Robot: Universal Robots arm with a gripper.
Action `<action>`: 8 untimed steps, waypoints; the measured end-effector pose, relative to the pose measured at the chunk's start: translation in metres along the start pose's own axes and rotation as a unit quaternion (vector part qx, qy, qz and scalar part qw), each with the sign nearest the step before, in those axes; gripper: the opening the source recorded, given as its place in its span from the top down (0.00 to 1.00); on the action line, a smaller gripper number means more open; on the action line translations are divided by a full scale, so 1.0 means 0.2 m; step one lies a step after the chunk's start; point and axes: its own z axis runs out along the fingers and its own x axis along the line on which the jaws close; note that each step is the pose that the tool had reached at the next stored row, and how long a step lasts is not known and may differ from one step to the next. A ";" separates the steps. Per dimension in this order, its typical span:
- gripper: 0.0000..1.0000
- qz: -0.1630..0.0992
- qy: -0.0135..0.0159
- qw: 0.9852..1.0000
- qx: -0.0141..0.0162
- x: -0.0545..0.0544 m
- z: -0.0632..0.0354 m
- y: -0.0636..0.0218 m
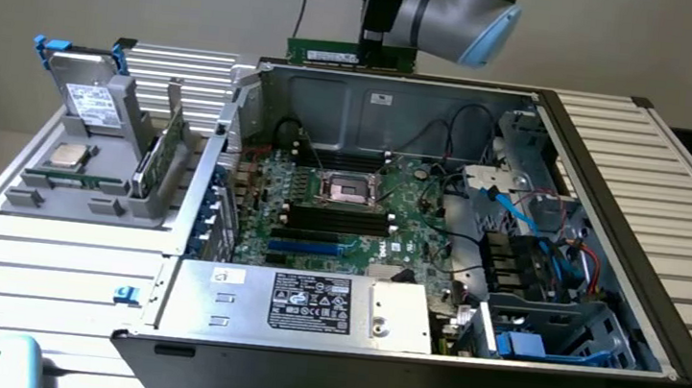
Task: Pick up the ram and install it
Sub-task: 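Insert the ram into the slot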
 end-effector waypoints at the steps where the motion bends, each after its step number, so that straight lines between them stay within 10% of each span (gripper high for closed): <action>1: 0.85 0.000 0.000 1.000 0.000 0.00 0.000 0.000; 8: 0.85 0.000 0.000 1.000 0.000 0.00 0.000 0.000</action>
